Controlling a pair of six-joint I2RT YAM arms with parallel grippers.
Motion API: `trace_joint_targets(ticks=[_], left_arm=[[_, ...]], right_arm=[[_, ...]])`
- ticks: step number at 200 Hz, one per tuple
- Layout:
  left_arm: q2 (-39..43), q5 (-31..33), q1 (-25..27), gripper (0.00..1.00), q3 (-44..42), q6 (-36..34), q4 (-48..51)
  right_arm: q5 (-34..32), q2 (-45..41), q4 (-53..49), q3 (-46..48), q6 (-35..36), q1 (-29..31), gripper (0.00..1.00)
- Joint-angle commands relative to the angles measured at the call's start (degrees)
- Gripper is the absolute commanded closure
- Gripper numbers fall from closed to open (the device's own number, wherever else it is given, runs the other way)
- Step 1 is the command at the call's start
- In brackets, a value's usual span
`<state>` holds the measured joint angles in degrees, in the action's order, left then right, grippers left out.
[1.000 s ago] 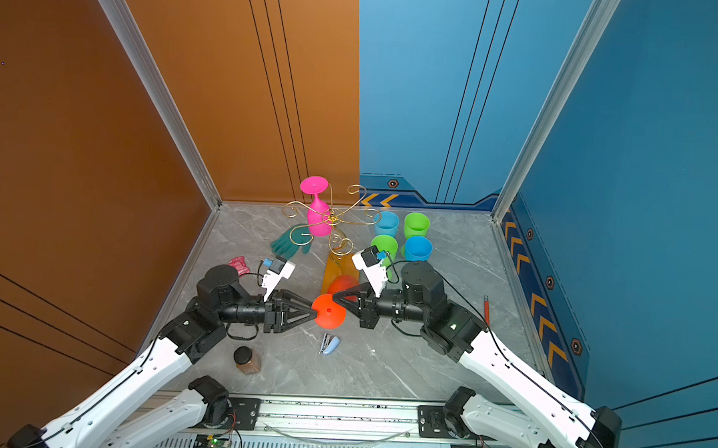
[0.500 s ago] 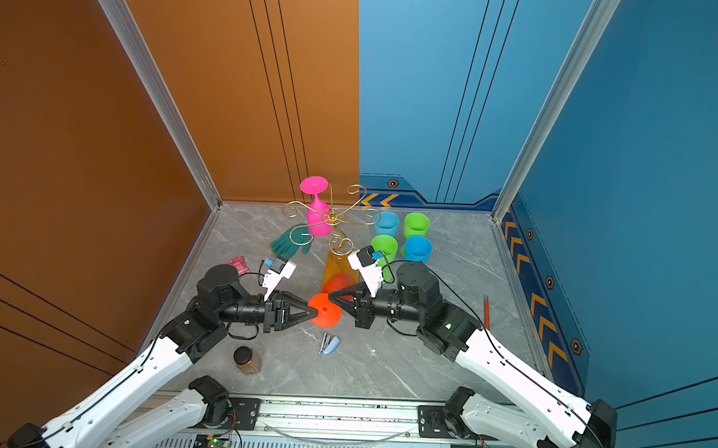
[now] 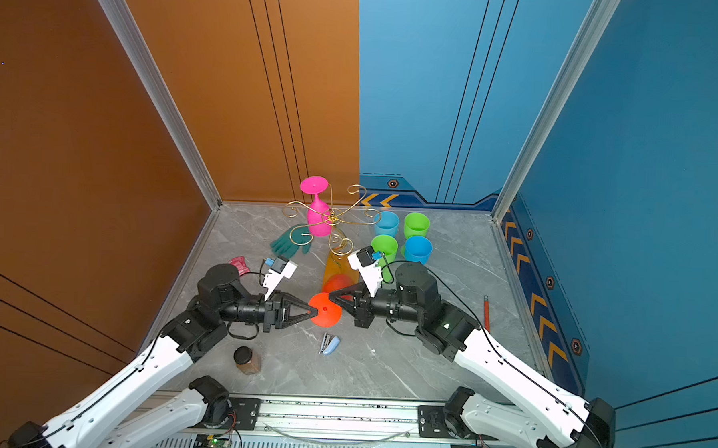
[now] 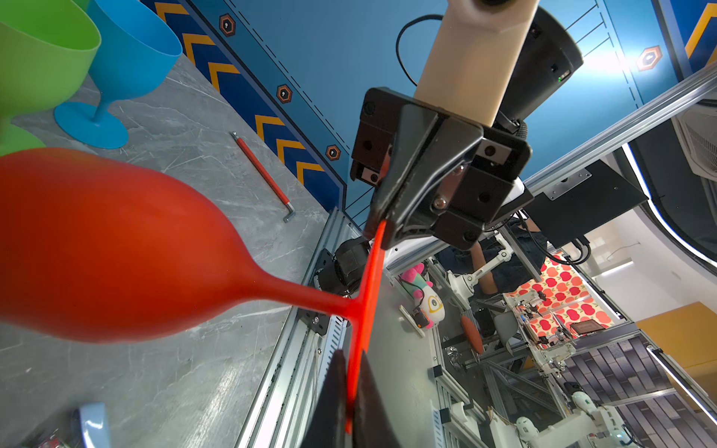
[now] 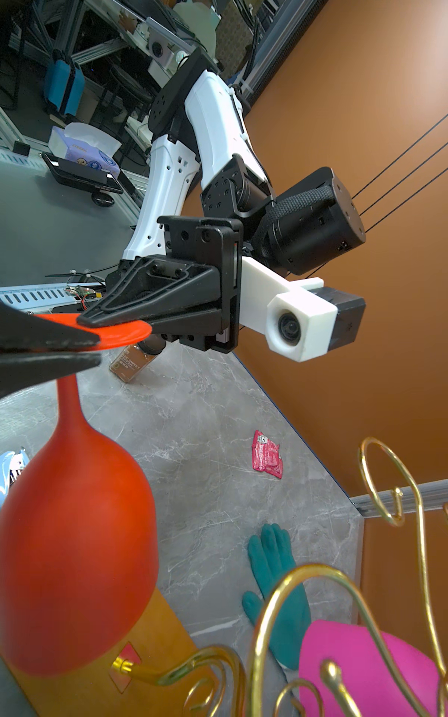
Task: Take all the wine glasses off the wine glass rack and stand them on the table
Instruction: 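Close the left gripper on the red glass foot beside the right gripper, then open the right gripper off the foot while the left gripper pulls the glass away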
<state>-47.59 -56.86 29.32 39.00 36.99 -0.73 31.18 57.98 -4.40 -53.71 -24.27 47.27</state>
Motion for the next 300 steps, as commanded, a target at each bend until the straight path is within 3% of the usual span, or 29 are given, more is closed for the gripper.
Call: trace_joint_targets(ticks=[1, 51, 100, 135, 161, 222, 300], left_arm=[[-0.3, -1.5, 0.4, 0.97, 1.8, -0.1, -1.5], [-0.4, -1.9, 0.4, 1.0, 1.8, 0.0, -1.4], [-0.1, -2.4, 0.5, 1.0, 1.1, -0.7, -0.8], [1.0, 2.1, 1.1, 1.0, 2.8, -9.0, 9.4], [2.0, 6.6, 2.9, 1.0, 4.6, -16.1, 18.3], [6.8, 19.8, 8.9, 1.0, 4.3, -25.3, 23.8], [9.0, 43.4, 26.8, 1.0, 4.4, -40.2, 28.8]], right_arm=[[-0.5, 0.3, 0.3, 0.1, -0.2, 0.3, 1.0], [-0.5, -0.1, -1.8, -0.4, 0.5, 0.1, 0.99], [-0.4, -0.5, -4.8, -1.8, 1.0, -0.2, 0.8], [-0.7, -1.6, -6.0, -1.7, 1.0, -0.9, 0.62], [-0.8, -2.9, -6.0, -1.5, 0.6, -1.9, 0.54], [-2.3, -4.1, -9.0, -0.9, -0.2, -4.1, 0.43], [-6.1, -2.9, -15.5, -3.1, -0.5, -5.7, 0.39]])
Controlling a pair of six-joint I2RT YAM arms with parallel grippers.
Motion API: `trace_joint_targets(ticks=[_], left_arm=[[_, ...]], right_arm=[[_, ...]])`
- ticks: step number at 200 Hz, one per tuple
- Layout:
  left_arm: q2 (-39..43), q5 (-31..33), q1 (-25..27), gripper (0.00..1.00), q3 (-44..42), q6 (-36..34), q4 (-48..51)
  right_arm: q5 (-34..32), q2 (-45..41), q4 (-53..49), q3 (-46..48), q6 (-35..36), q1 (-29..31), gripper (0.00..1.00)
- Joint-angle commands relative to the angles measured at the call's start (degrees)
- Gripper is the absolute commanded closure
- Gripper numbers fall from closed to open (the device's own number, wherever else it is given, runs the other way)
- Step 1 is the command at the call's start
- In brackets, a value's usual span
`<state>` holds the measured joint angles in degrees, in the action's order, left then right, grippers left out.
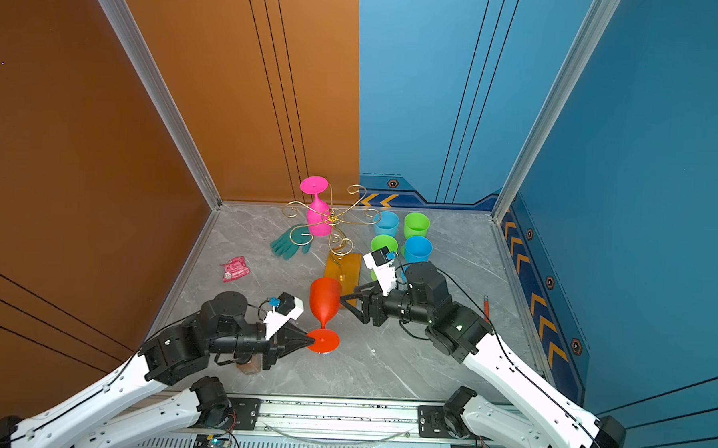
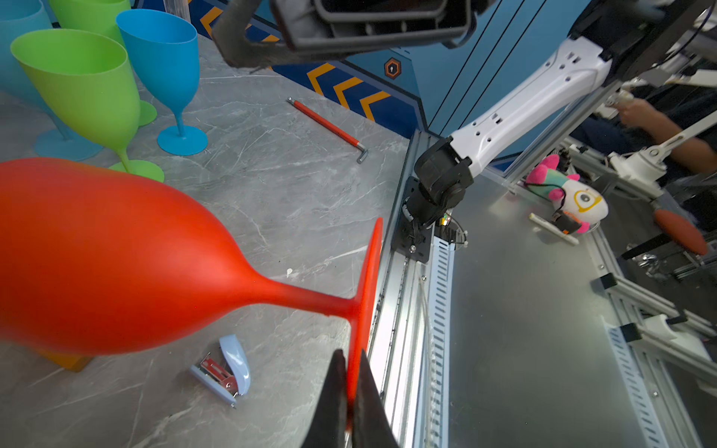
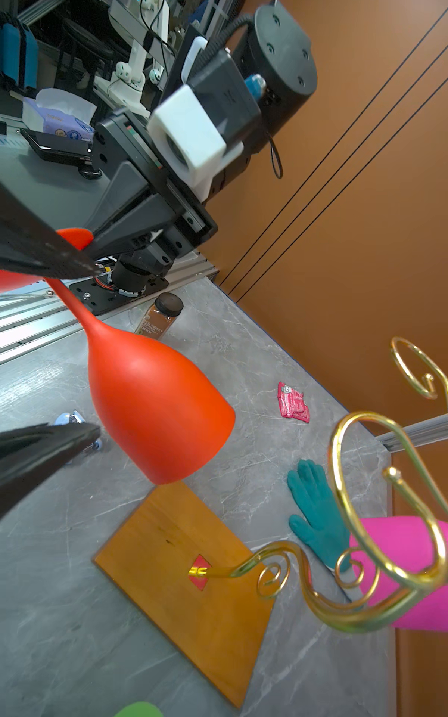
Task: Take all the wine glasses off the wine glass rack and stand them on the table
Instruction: 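Open the right gripper off the foot while the left gripper pulls the glass away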
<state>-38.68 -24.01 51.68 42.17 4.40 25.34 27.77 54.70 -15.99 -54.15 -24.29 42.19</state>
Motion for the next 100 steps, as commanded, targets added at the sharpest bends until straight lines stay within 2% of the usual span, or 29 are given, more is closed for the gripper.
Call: trace_joint_targets(ticks=[1, 40, 44, 100], left_arm=[[0.1, 10.8, 4.7, 1.0, 1.3, -7.8, 2.8], [-0.8, 21.3, 12.0, 1.0, 1.4, -14.1, 3.3], [-0.8, 22.2, 12.6, 1.0, 1.4, -14.7, 3.4], [-0.8, 38.4, 21.8, 1.0, 0.3, -24.5, 3.4]], right_arm=[[-2.7, 0.5, -4.0, -2.7, -0.5, -0.7, 0.39], [-4.1, 1.8, -7.2, -3.9, -1.8, -1.6, 0.38], [-4.2, 1.8, -7.4, -4.0, -2.0, -3.3, 0.38], [-3.0, 1.9, -8.4, -4.3, -5.0, -7.3, 0.38]])
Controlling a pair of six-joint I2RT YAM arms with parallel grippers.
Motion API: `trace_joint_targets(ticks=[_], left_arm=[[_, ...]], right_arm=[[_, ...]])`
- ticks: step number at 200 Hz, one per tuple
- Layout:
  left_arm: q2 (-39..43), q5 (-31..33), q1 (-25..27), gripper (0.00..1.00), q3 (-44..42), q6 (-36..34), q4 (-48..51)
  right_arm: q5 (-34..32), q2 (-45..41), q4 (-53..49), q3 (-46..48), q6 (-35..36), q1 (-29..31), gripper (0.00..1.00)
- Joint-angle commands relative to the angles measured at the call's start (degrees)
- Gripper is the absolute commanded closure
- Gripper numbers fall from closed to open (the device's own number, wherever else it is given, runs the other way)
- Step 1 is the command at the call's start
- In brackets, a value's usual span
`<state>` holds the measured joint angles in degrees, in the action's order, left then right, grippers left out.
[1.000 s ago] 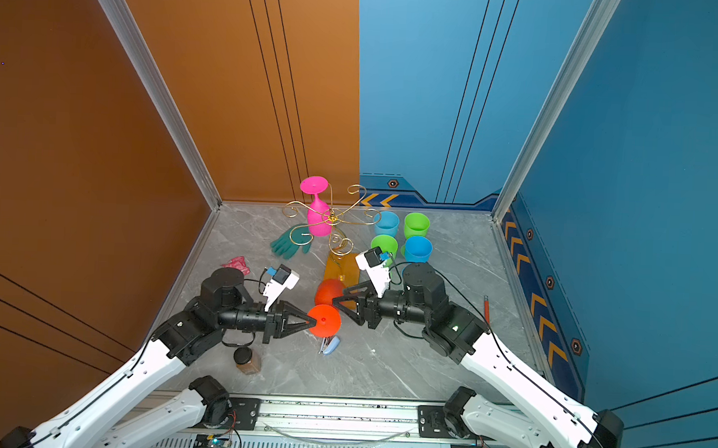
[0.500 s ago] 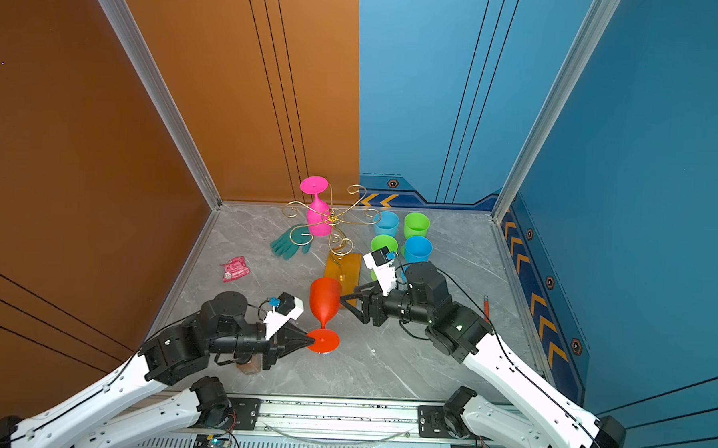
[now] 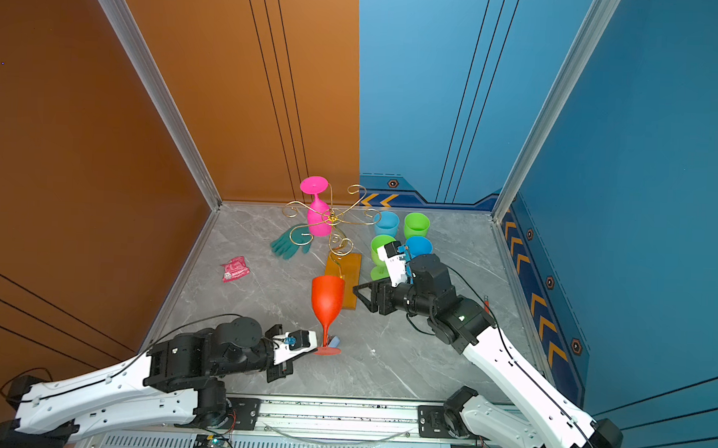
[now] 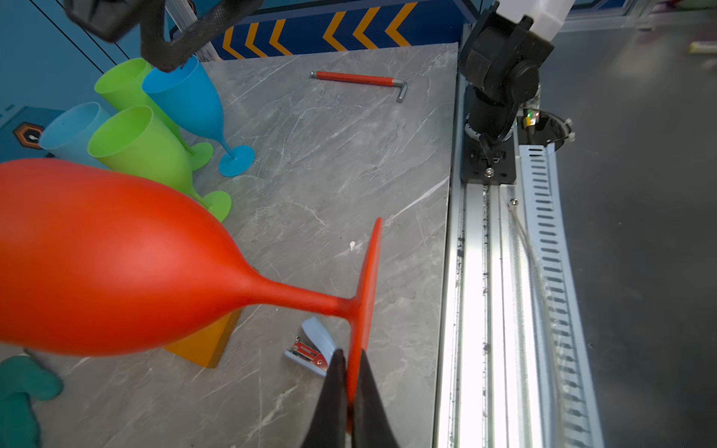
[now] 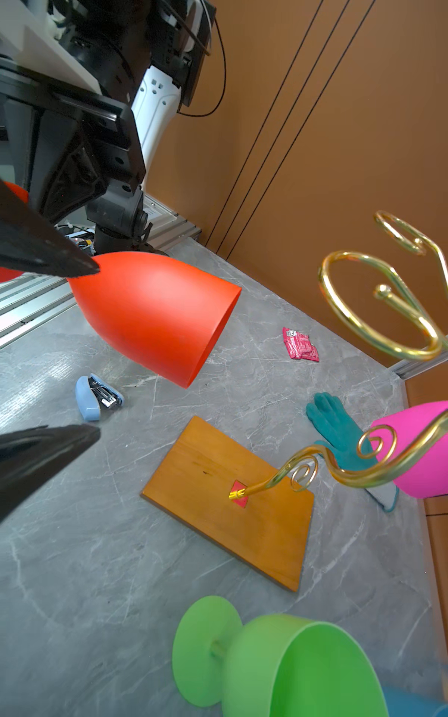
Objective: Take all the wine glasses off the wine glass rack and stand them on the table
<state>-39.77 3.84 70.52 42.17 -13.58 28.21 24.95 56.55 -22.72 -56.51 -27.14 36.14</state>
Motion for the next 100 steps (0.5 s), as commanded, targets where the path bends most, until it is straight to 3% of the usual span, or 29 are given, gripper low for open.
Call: trace_joint_targets(ticks=[1, 100], left_arm=[[0.3, 10.7, 3.2, 1.0, 0.2, -6.7, 0.5], [-1.3, 31.1, 15.7, 1.0, -5.7, -21.0, -1.0]], right_arm=[[-0.1, 0.0, -1.7, -1.9, -2.2, -1.3, 0.38], [0.1, 2.3, -3.2, -3.8, -3.6, -2.3, 0.37]])
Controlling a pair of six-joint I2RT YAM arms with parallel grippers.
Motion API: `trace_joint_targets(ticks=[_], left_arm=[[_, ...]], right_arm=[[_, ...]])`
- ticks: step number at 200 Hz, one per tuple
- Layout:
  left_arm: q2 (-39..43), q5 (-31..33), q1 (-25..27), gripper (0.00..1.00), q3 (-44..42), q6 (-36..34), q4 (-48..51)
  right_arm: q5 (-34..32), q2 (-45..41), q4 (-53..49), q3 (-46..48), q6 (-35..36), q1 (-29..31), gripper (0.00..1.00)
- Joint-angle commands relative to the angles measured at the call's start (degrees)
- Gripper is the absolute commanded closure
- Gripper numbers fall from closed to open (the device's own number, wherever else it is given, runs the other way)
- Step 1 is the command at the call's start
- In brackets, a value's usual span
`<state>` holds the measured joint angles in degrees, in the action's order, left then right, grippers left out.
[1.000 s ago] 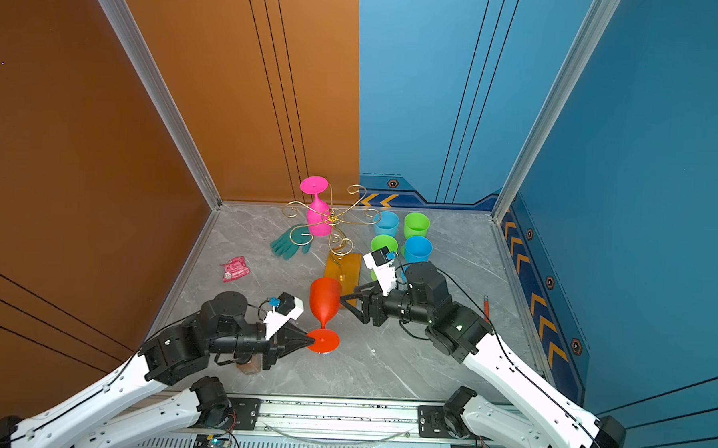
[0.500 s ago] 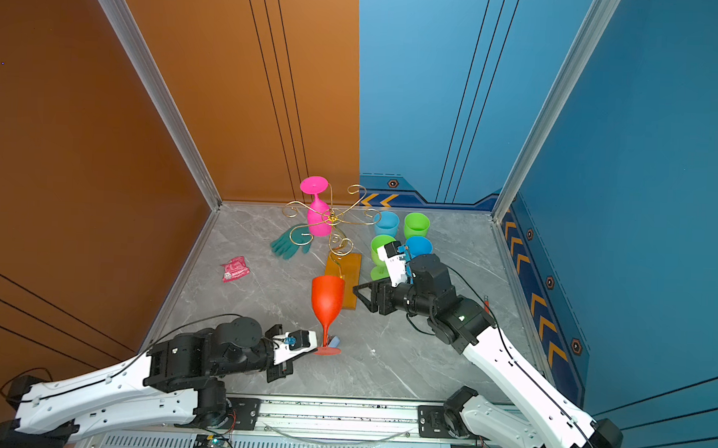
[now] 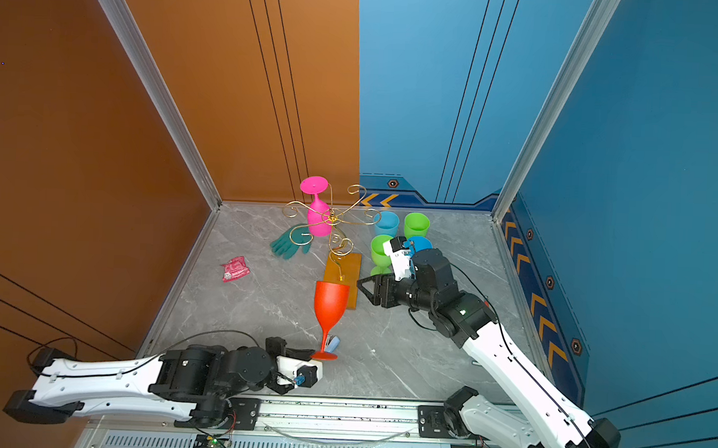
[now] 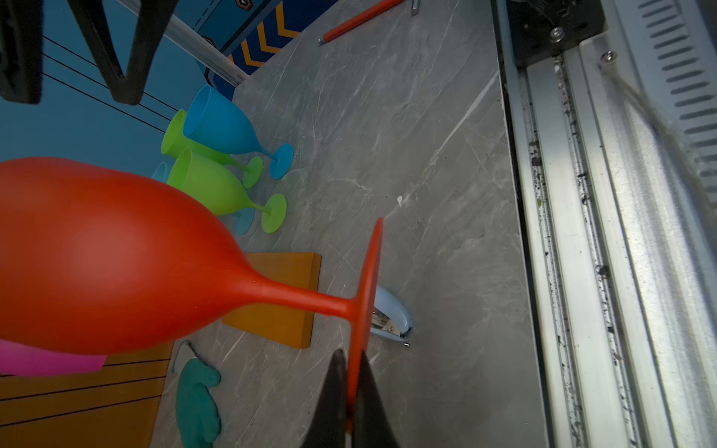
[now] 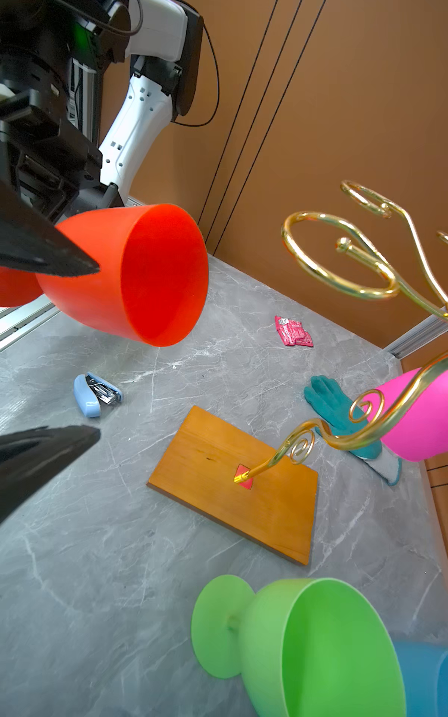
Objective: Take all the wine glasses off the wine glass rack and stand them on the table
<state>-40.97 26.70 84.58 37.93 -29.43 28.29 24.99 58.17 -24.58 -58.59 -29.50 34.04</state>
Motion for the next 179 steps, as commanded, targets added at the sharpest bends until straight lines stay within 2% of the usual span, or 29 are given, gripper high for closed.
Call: trace_joint_targets(ticks=[1, 71, 124, 143, 179], left_arm=[[-0.1, 8.5, 1.7, 1.0, -1.5, -5.2, -1.1], [0.2, 20.9, 5.8, 1.0, -6.6, -16.4, -6.4], [2.1, 26.2, 7.2, 1.0, -11.2, -25.1, -12.8], [2.3, 28.8, 7.5, 1.0, -13.1, -31.1, -16.8], [2.9, 30.6, 7.8, 1.0, -15.4, -37.2, -21.9]], right_arm=[[0.1, 0.7, -1.3, -1.8, -1.3, -0.3, 0.37], [3.7, 3.0, -2.2, -4.7, -0.9, -0.6, 0.37], [5.5, 6.0, -4.8, -8.9, -0.2, -0.6, 0.4], [6.6, 7.2, -5.7, -9.9, 0.2, -0.5, 0.42], [8.3, 9.6, -9.1, -12.6, 2.1, 0.1, 0.45]])
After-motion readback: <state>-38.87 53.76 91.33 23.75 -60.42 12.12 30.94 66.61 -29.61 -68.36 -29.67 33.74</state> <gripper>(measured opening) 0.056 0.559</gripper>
